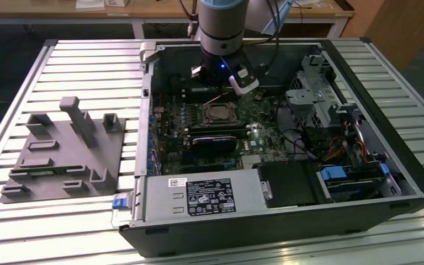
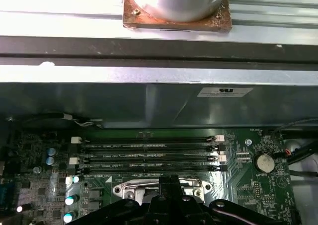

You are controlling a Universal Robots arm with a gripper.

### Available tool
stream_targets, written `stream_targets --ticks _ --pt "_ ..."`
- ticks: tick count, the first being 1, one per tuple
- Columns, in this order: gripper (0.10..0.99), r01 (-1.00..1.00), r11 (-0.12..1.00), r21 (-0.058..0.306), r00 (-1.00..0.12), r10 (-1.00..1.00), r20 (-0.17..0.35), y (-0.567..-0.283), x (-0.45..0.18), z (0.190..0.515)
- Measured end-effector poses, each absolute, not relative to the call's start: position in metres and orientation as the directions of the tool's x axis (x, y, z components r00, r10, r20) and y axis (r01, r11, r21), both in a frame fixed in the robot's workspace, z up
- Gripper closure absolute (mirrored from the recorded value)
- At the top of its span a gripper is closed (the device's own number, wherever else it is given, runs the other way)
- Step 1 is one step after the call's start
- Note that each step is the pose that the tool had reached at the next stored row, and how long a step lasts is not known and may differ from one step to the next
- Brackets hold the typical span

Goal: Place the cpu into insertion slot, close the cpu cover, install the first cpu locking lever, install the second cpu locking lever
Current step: 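Install the first cpu locking lever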

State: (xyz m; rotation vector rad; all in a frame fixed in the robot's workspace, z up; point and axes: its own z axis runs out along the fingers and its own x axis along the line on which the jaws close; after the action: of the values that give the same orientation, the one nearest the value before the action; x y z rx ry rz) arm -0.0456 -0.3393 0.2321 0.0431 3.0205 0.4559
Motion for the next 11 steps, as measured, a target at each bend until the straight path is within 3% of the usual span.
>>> stream_targets --ticks 11 --pt "0.98 0.024 0.956 0.292 -0.994 0.055 -0.098 -0.332 -0.046 0.221"
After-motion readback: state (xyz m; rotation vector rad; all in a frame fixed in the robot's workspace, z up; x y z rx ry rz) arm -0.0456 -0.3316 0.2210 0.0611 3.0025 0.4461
